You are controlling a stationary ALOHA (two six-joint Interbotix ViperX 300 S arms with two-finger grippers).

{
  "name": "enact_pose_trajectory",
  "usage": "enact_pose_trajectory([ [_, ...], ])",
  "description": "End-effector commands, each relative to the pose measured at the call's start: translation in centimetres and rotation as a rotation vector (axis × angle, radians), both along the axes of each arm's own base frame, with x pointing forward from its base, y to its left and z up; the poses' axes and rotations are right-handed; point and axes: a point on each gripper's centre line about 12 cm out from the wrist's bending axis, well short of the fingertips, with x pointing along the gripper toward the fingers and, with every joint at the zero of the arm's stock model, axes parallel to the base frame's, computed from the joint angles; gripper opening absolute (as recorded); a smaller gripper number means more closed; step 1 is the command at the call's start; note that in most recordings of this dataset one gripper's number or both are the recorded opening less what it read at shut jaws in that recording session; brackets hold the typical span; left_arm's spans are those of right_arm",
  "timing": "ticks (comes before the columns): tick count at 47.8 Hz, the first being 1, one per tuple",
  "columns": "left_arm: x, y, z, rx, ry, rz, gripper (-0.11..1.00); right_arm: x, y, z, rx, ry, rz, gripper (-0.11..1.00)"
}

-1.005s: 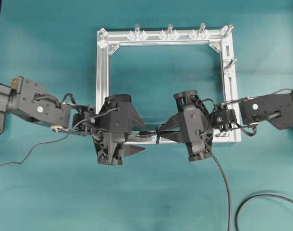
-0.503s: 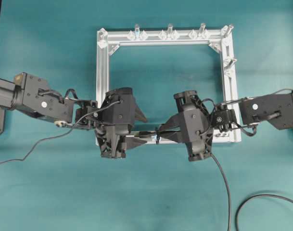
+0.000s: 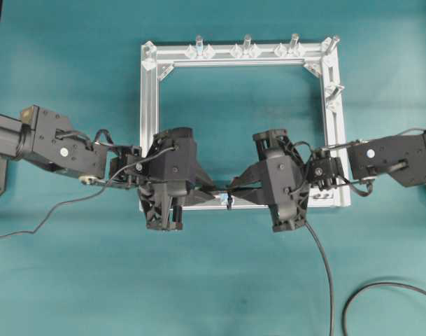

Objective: Insert the wire through the string loop located in the center.
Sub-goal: 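Close the left gripper on the USB plug and open the right gripper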

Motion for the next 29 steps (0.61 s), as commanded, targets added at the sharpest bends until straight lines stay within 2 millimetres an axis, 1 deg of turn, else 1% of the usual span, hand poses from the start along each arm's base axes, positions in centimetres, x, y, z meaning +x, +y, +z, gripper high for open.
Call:
enact_pose_trajectory([
  [1,0.32,0.09,0.87,-0.006,-0.024,0.006,0.2,0.39,0.23,1.04,0.005,-0.039,0.006,0.07],
  [29,0.21,0.09,0.8,-0.009,-0.015,0.008,0.2,-0.04,0.13,0.61,0.01,-0.023,0.0,0.07],
])
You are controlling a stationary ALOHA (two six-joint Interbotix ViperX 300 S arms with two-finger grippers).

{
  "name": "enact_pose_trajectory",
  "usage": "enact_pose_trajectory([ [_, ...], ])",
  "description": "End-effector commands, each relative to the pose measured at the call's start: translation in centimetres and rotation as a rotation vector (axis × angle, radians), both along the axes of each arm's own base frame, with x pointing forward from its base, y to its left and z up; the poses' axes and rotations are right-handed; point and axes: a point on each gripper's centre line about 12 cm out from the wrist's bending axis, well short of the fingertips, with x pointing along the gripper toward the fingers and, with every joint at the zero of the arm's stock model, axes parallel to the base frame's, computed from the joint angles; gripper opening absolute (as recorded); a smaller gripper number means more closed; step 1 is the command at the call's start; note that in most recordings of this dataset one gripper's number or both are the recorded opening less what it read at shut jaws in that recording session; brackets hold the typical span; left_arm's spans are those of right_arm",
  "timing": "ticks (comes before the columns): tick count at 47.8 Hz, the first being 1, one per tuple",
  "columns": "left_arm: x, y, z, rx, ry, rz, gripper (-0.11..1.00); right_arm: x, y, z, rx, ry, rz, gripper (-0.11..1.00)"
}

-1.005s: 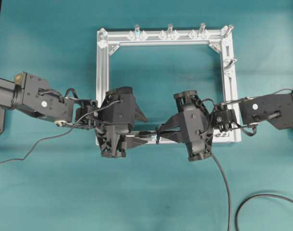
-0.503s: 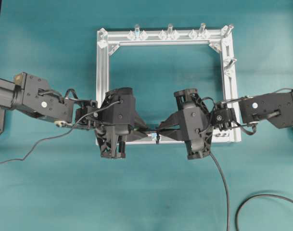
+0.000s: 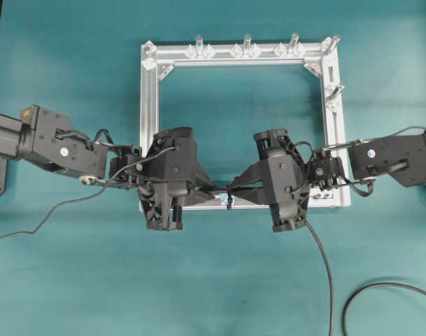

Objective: Insert the wire through the string loop located in the center.
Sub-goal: 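Close the left gripper on the USB plug and open the right gripper, then pull the cable leftward through the loop with the left gripper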

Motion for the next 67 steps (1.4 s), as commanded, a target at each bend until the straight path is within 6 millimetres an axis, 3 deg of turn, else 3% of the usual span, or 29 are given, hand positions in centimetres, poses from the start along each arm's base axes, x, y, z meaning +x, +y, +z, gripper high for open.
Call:
enact_pose_trajectory([
  [1,0.2,0.1,0.8,-0.008,-0.021,0.008,0.2,0.1,0.2,0.7,0.001,-0.021,0.006,0.07],
  [13,0.2,0.1,0.9,-0.009,-0.024,0.008,0.2,-0.2,0.2,0.4,0.028,-0.007,-0.011,0.1],
  [17,0.2,0.1,0.9,-0.009,-0.024,0.008,0.2,-0.2,0.1,0.3,0.036,0.001,-0.019,0.29],
  [24,0.2,0.1,1.0,-0.009,-0.025,0.008,0.2,-0.3,0.1,0.3,0.038,0.02,-0.024,0.72],
  [26,0.2,0.1,1.0,-0.009,-0.025,0.008,0.2,-0.4,0.1,0.3,0.037,0.02,-0.024,0.79],
  [46,-0.5,0.2,1.0,-0.006,-0.006,0.006,0.2,-0.8,0.0,1.1,0.037,0.018,-0.026,0.79],
  [67,-4.1,0.5,1.6,-0.007,0.042,0.007,0.2,-2.4,-0.1,1.4,0.048,0.019,-0.033,0.79],
])
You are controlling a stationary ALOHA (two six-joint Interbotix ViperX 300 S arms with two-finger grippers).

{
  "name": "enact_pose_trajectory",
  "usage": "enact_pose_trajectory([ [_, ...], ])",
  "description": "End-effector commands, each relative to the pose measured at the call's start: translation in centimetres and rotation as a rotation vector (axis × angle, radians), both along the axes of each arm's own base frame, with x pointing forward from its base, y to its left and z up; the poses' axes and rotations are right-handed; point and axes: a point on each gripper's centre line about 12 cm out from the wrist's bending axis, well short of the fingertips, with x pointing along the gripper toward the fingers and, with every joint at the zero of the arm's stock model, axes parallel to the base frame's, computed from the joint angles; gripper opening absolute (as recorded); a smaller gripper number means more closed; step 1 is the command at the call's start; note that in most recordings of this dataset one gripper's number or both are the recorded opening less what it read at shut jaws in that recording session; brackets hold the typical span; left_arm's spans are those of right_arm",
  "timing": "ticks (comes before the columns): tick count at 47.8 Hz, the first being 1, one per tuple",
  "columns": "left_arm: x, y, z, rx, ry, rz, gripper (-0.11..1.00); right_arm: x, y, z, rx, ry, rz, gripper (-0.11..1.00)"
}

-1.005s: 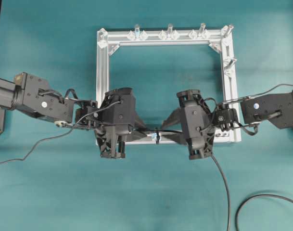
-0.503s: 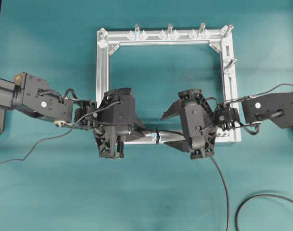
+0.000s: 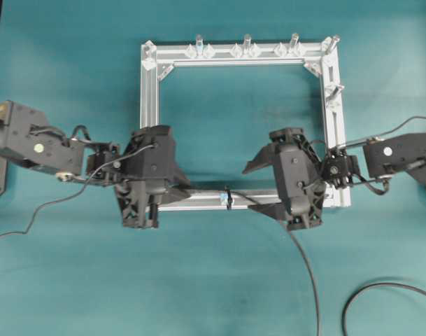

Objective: Insert the wire through the string loop located in the center.
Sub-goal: 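Pull the cable leftward through the loop with the left gripper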

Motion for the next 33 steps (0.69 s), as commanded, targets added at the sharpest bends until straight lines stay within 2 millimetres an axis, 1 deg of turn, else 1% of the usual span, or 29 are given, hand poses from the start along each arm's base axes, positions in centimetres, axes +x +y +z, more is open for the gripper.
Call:
enact_pose_trajectory([
  [1,-0.4,0.1,1.5,-0.008,-0.03,0.006,0.2,-0.1,0.0,1.2,0.013,-0.034,-0.006,0.79],
  [14,-2.1,0.3,2.0,-0.008,-0.01,0.005,0.2,-0.8,0.1,1.2,0.022,-0.028,-0.01,0.79],
  [33,-4.4,0.4,2.3,-0.01,0.024,0.004,0.2,-0.9,0.2,1.2,0.022,-0.027,-0.007,0.78],
])
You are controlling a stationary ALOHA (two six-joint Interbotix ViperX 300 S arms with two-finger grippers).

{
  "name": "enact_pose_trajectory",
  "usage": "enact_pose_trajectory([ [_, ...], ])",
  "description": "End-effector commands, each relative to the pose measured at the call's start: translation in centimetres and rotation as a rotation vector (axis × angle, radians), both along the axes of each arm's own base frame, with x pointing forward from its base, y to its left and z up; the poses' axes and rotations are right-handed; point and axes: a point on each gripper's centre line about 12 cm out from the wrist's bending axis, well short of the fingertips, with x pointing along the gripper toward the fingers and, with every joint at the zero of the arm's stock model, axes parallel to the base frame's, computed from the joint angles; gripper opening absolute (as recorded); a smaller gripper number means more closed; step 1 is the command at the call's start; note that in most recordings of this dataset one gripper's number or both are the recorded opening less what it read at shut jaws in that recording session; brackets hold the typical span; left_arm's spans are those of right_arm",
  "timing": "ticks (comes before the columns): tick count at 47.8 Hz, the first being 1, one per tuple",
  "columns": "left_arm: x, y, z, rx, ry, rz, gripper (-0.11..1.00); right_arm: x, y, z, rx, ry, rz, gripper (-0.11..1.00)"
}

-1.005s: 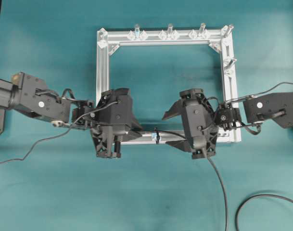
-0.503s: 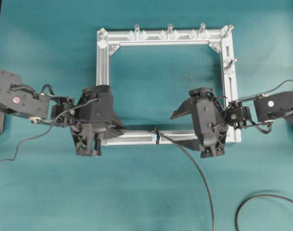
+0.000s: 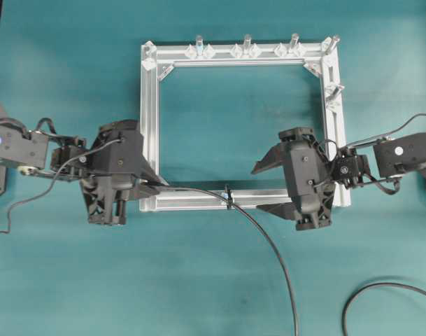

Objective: Insert the wire through the string loop located in the center.
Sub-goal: 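Pull the cable leftward through the loop with the left gripper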

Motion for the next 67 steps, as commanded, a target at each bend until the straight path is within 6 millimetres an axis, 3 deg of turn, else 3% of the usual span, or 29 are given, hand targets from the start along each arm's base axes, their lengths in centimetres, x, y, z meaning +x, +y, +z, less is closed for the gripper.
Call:
enact_pose_trajectory([
  [1,-0.2,0.1,1.0,-0.008,-0.025,0.008,0.2,0.2,0.1,1.1,0.006,-0.036,0.001,0.78],
  [23,-2.9,0.3,0.9,-0.054,0.007,0.055,0.2,0.2,0.1,1.1,0.005,-0.036,0.003,0.78],
  [41,-3.1,0.3,0.5,-0.056,0.018,0.056,0.2,0.2,0.1,1.1,0.004,-0.035,0.004,0.78],
  [57,-4.3,-0.8,-1.9,-0.046,0.106,0.017,0.2,0.2,0.1,1.1,0.002,-0.035,0.004,0.78],
  [67,-4.4,-1.0,-2.1,-0.045,0.109,0.01,0.2,0.2,0.1,1.1,0.001,-0.035,0.006,0.78],
])
